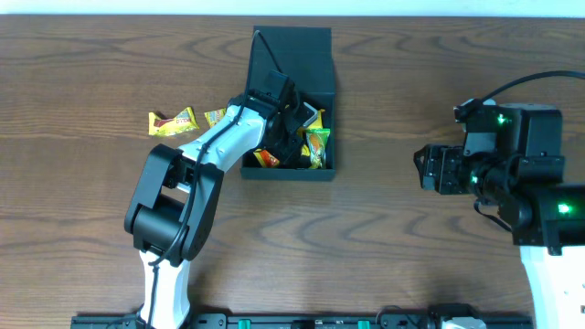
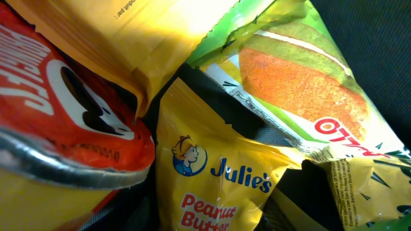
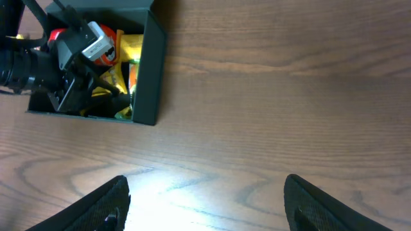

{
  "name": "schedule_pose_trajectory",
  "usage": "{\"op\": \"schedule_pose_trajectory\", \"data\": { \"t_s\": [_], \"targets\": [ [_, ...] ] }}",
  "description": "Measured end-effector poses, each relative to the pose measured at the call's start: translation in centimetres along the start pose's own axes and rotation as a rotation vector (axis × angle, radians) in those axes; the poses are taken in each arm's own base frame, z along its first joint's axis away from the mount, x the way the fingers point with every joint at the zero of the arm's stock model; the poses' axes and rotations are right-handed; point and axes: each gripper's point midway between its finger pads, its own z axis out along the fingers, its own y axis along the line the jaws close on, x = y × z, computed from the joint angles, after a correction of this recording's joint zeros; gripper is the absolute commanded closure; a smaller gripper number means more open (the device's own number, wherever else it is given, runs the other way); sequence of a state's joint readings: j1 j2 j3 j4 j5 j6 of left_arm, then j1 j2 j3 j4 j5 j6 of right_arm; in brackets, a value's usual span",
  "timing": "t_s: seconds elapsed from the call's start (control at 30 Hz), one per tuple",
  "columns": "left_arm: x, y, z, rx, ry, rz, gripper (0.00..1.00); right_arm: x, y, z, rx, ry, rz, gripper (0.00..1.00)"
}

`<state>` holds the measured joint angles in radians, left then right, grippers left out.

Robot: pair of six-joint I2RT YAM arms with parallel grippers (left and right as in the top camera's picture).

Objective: Pack container

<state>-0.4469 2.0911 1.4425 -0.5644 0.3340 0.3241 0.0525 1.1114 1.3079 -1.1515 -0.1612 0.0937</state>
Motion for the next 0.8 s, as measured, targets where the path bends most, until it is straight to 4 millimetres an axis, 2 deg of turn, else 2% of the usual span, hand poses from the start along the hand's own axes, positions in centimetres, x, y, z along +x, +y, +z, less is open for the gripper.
{"op": "schedule_pose_trajectory", "data": {
  "t_s": [0.27, 0.53, 0.8],
  "targets": [
    [-0.1, 0.1, -0.1, -0.001, -0.002, -0.087, 0.58, 0.0, 0.0, 0.0, 0.000, 0.000, 0.000, 0.23],
    [-1.0, 0.1, -0.7, -0.003, -0.017, -0.150, 0.62, 0.0, 0.0, 0.0, 0.000, 0.000, 0.000, 0.23],
    [-2.5, -0.2, -2.6, 0.008, -0.019, -0.168, 0.66, 0.0, 0.0, 0.0, -0.003, 0.000, 0.000, 0.24]
  ]
}}
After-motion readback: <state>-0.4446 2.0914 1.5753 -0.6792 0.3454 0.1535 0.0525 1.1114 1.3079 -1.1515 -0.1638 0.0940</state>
